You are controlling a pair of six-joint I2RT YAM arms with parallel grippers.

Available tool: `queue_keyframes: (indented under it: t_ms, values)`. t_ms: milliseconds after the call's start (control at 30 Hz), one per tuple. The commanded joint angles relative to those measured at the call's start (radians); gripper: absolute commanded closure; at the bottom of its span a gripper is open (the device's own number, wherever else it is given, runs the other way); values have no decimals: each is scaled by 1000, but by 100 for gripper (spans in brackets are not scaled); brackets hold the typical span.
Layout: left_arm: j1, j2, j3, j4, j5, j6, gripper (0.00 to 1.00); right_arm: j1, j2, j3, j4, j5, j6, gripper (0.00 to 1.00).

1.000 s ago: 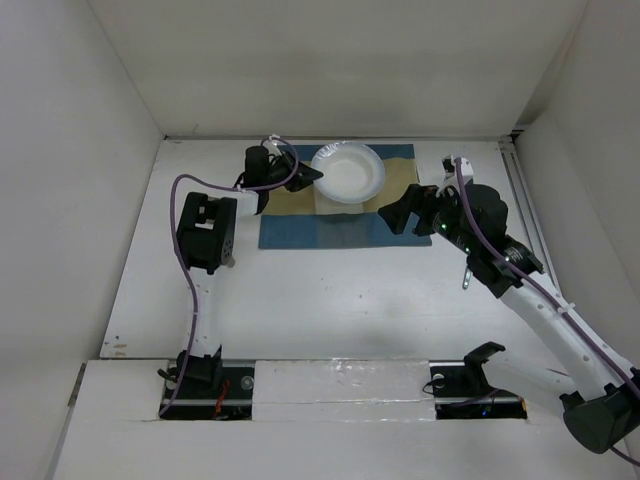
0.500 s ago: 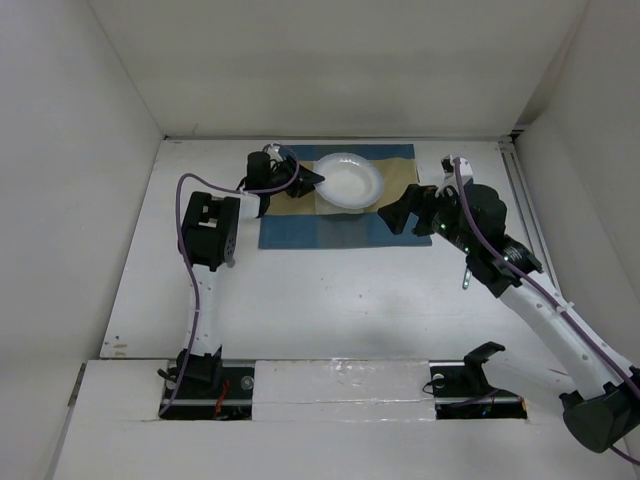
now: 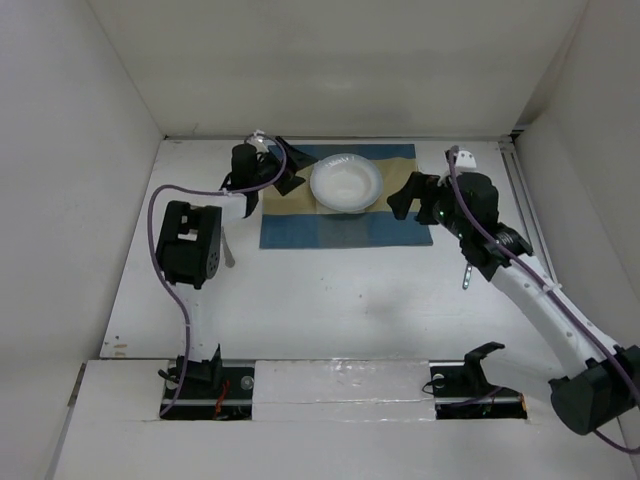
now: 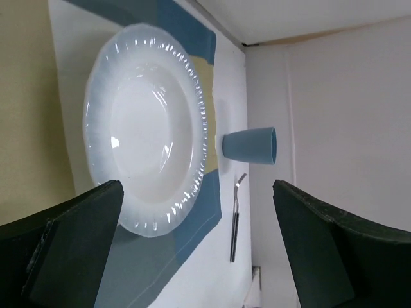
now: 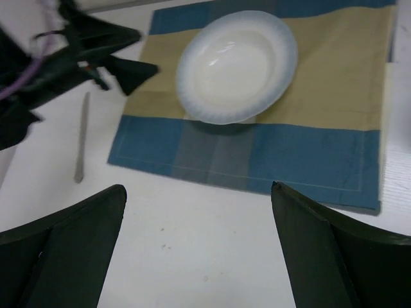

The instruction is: Set the dinner table for one person

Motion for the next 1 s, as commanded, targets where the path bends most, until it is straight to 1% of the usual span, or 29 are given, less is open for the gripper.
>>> queue_keyframes:
  t_ms: [0, 33, 67, 100, 133, 167, 200, 267, 300, 333, 367, 433, 500, 600, 633, 700, 800, 867, 933, 967]
  values:
    - [11, -198, 32, -158, -118, 115, 0, -41, 75, 73, 13, 145, -2, 0]
    - [11, -226, 42, -217, -194, 138, 0, -72, 132, 121, -19, 184, 8, 0]
    - [11, -258, 42, -323, -238, 181, 0, -93, 165, 147, -37, 204, 8, 0]
    - [0, -325, 60, -384, -288, 205, 0, -116, 199, 178, -56, 230, 8, 0]
    - [-15, -360, 90, -445, -343, 231, 0, -148, 257, 207, -95, 254, 8, 0]
    - [-29, -390, 110, -510, -464, 256, 0, -162, 283, 262, -114, 290, 8, 0]
    - [-38, -445, 133, -638, -520, 276, 0, -175, 306, 287, -131, 366, 8, 0]
    - [-38, -499, 151, -728, -607, 285, 0, -225, 364, 345, -175, 428, 17, 0]
    - [-38, -525, 151, -789, -629, 285, 0, -245, 378, 356, -176, 446, 17, 0]
    - [-38, -580, 132, -809, -650, 275, 0, -271, 392, 356, -176, 457, 26, 0]
    - [-38, -608, 100, -824, -669, 275, 0, -326, 421, 365, -176, 457, 26, 0]
    - [-38, -679, 65, -854, -723, 285, 0, -379, 458, 374, -176, 418, 26, 1]
    - [-38, -722, -7, -854, -723, 285, 0, -440, 525, 400, -165, 394, 26, 6]
    - [-38, -786, -98, -828, -668, 285, 0, -486, 610, 445, -165, 374, 26, 9]
    - [-38, -814, -136, -814, -643, 285, 0, -495, 648, 456, -165, 365, 26, 10]
    - [-38, -837, -164, -803, -632, 285, 0, -511, 667, 475, -165, 345, 16, 13]
    - [-38, -860, -176, -817, -686, 296, 0, -534, 740, 517, -165, 292, 6, 16]
    - [-38, -872, -185, -817, -709, 296, 0, -534, 782, 531, -153, 282, 6, 16]
    - [-38, -872, -195, -808, -697, 296, 0, -534, 805, 540, -142, 272, 6, 20]
    - [-38, -872, -195, -808, -686, 296, 0, -534, 831, 551, -142, 272, 6, 28]
